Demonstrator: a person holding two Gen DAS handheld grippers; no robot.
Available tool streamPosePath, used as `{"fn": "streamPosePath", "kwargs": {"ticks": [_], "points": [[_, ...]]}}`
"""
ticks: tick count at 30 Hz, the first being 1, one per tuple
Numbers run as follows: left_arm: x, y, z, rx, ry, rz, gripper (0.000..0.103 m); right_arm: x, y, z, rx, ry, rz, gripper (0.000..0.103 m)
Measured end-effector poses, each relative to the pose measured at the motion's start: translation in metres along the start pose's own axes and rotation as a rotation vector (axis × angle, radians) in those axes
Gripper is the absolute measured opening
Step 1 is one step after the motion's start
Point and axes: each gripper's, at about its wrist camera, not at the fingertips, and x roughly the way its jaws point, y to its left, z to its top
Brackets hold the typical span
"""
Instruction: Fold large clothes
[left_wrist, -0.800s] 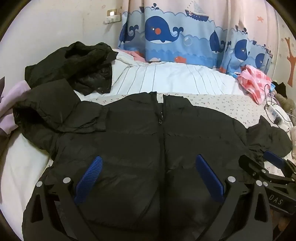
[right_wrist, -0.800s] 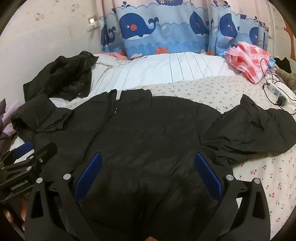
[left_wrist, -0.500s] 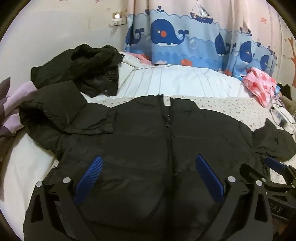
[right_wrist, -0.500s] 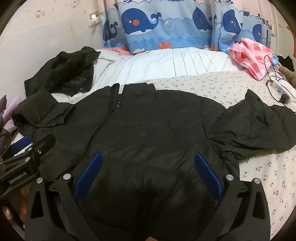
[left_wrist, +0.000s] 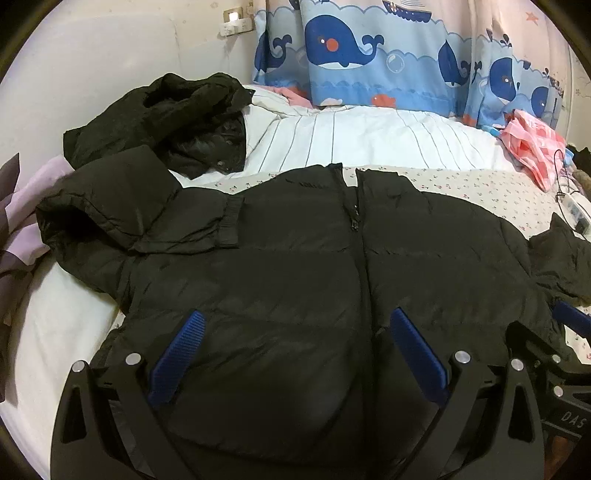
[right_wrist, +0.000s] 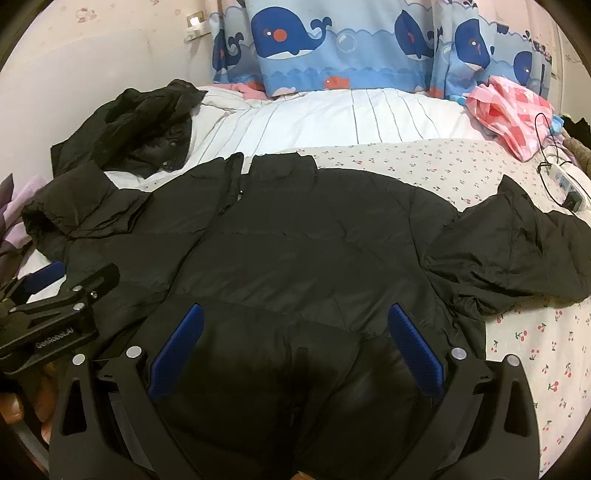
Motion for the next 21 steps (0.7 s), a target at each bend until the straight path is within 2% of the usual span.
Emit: {"fn": "streamPosePath", "kwargs": {"ticks": [21], "points": [[-0.0056, 0.0009, 0.0003, -0.006, -0.024, -0.016, 0.097, 0.0027, 0.0052, -0.0020, -0.010, 0.011, 0.004, 0.096]]}}
